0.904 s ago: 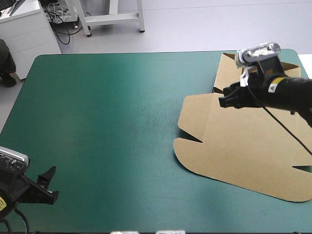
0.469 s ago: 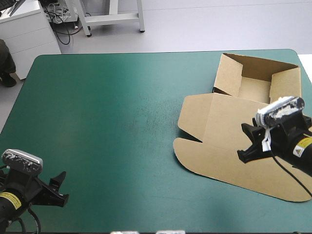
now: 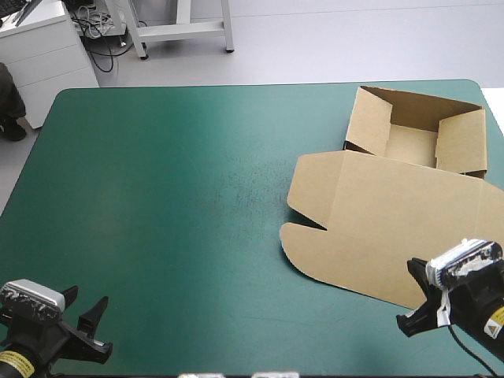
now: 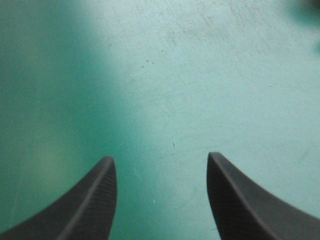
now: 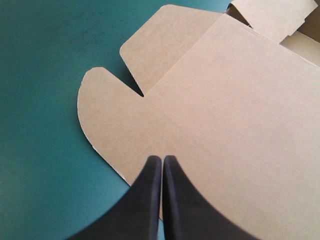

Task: Fold the box

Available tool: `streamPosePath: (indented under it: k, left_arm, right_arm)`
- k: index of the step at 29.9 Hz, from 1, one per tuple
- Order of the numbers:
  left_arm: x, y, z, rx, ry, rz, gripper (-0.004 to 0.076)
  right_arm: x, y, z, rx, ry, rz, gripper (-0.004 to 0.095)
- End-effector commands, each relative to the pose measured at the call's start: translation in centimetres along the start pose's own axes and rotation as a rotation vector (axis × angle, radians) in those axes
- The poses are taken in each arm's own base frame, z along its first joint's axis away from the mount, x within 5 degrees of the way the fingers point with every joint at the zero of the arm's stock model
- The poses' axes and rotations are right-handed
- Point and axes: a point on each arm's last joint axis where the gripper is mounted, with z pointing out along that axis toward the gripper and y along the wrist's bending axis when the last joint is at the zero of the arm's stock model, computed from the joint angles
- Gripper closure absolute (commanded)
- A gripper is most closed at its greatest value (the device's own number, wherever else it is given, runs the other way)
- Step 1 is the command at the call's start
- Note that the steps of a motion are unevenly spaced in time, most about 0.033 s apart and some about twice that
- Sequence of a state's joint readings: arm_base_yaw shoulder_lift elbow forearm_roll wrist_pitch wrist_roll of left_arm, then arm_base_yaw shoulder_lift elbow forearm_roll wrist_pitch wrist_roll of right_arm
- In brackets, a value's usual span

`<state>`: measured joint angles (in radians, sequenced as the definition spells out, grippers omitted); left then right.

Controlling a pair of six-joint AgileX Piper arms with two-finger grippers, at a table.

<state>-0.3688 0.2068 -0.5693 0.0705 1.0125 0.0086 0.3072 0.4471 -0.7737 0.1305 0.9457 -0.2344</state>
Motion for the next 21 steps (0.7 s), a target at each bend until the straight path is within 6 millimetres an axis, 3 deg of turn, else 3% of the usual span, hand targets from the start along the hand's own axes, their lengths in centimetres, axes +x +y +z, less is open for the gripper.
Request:
streamPosePath:
  k: [1, 6, 12, 21]
  left_arm:
    - [-0.1, 0.0, -0.7, 0.009, -0.116, -0.012, 0.0341]
    - [1.2, -0.2, -0.2, 0.022, -0.113, -0.02, 0.0341]
    - [1.1, -0.3, -0.3, 0.025, -0.121, -0.017, 0.0341]
    - [1.1, -0.3, -0.3, 0.024, -0.121, -0.024, 0.0341]
  right_arm:
    - [0.7, 0.2, -0.4, 0.013, -0.095, 0.0, 0.093]
    - [3.5, 0.5, 0.1, 0.012, -0.084, 0.002, 0.0931]
    - [6.3, 0.8, 1.3, 0.014, -0.073, 0.027, 0.0931]
    - [6.7, 0.8, 1.5, 0.028, -0.141, 0.058, 0.0931]
